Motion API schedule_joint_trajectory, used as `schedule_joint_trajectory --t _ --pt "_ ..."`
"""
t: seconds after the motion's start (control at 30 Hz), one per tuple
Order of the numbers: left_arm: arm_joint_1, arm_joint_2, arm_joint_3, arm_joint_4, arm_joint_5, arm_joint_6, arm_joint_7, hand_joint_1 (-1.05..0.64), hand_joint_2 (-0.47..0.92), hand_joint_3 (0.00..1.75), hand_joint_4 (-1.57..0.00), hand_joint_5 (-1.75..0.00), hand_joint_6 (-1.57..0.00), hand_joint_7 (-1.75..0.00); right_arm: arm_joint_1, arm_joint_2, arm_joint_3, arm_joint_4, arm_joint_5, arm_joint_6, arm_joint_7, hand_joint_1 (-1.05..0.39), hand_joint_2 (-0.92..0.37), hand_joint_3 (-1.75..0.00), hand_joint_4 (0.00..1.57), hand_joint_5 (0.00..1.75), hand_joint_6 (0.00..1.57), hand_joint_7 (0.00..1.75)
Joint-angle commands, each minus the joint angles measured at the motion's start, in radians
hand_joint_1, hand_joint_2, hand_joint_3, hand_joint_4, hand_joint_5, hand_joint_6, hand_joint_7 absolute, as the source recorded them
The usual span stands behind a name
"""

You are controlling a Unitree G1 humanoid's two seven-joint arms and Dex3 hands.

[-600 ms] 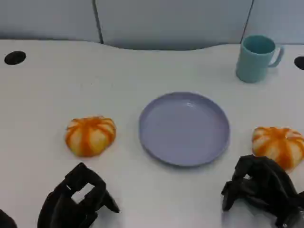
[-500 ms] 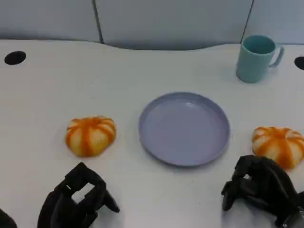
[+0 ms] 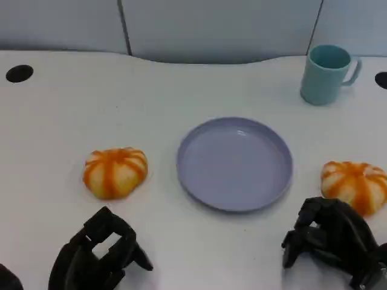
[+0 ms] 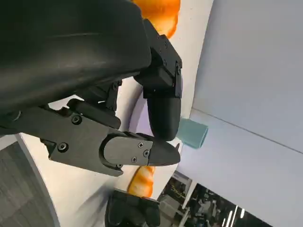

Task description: Grasp the bread from the table and place it into the plate.

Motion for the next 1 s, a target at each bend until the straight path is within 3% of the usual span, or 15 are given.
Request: schedule_joint_trajectory --t 0.03,0.43,0.7,0.8,0.9,1.0 --pt "0.008 0.008 0.003 -0.008 0.006 -0.008 0.005 -0.55 0.92 0.27 -0.64 -1.75 -0.53 -1.50 0.022 -0.013 -0.006 -0.015 -0.001 0.016 -0.015 -1.05 -0.49 0.00 1.57 0.70 1.57 0.48" --pt "0.019 0.009 0.007 -0.027 0.008 -0.015 0.012 -0.55 0.92 0.28 -0.63 -1.75 -0.51 -1.50 0.032 -0.008 0.004 -0.025 -0.007 0.007 -0.013 -1.05 -0.49 0.00 1.57 0.69 1.57 0.47" --pt "0.006 0.045 0.000 -0.104 0.203 -0.209 0.095 -0.62 0.92 0.21 -0.53 -1.72 -0.57 -1.32 0.031 0.013 0.008 -0.013 -0.007 -0.023 -0.004 -1.05 -0.51 -0.01 1.57 0.69 1.57 0.46" --pt "-0.013 0.084 -0.006 -0.151 0.371 -0.308 0.179 -0.60 0.92 0.20 -0.49 -1.58 -0.55 -1.21 0.031 0.011 0.013 -0.019 -0.013 -0.019 -0.010 -1.05 -0.51 -0.01 1.57 0.69 1.57 0.46" --pt "-0.051 0.128 -0.016 -0.210 0.427 -0.326 0.205 -0.49 0.92 0.15 -0.49 -1.31 -0.59 -0.87 0.029 0.011 0.013 -0.017 -0.014 -0.021 -0.009 -1.05 -0.50 -0.01 1.57 0.68 1.57 0.46" --pt "-0.075 0.168 -0.025 -0.251 0.481 -0.312 0.229 -0.48 0.92 0.09 -0.56 -0.92 -0.71 -0.36 0.029 0.009 0.015 -0.016 -0.019 -0.030 -0.004 -1.05 -0.51 -0.01 1.57 0.68 1.57 0.45"
